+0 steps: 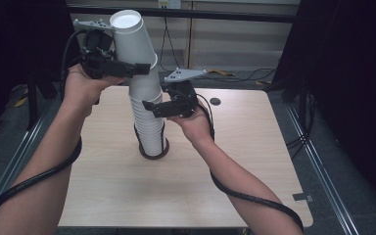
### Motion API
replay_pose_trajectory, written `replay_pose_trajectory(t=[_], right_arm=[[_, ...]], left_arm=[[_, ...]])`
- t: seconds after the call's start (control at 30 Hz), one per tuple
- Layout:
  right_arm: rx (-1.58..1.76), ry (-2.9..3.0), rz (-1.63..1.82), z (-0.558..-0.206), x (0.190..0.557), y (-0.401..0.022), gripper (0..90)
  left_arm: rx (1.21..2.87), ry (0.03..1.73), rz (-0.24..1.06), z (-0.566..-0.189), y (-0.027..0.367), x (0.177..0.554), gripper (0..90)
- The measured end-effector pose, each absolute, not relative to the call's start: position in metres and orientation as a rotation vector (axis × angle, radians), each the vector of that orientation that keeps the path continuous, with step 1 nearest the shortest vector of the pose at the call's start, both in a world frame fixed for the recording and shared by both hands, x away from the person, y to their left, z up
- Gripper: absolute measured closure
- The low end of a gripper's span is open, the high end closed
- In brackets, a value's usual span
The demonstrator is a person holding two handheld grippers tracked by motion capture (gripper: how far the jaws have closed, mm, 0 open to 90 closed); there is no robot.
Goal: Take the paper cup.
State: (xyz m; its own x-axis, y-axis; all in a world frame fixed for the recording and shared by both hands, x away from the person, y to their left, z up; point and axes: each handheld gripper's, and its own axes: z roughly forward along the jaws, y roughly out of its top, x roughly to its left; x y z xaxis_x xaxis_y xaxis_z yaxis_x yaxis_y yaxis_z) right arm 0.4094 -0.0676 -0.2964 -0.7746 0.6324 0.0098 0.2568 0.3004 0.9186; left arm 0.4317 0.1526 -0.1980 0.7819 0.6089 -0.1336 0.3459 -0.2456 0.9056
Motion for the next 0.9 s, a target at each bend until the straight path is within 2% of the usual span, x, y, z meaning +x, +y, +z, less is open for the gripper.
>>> replay_pose_trajectory(t=[0.9], right_arm=[[0.793, 2.223, 1.475, -0.297, 0.41, -0.068, 17.1]], left_arm=[[1.838, 0.75, 0.313, -0.187, 0.164, 0.428, 12.2]])
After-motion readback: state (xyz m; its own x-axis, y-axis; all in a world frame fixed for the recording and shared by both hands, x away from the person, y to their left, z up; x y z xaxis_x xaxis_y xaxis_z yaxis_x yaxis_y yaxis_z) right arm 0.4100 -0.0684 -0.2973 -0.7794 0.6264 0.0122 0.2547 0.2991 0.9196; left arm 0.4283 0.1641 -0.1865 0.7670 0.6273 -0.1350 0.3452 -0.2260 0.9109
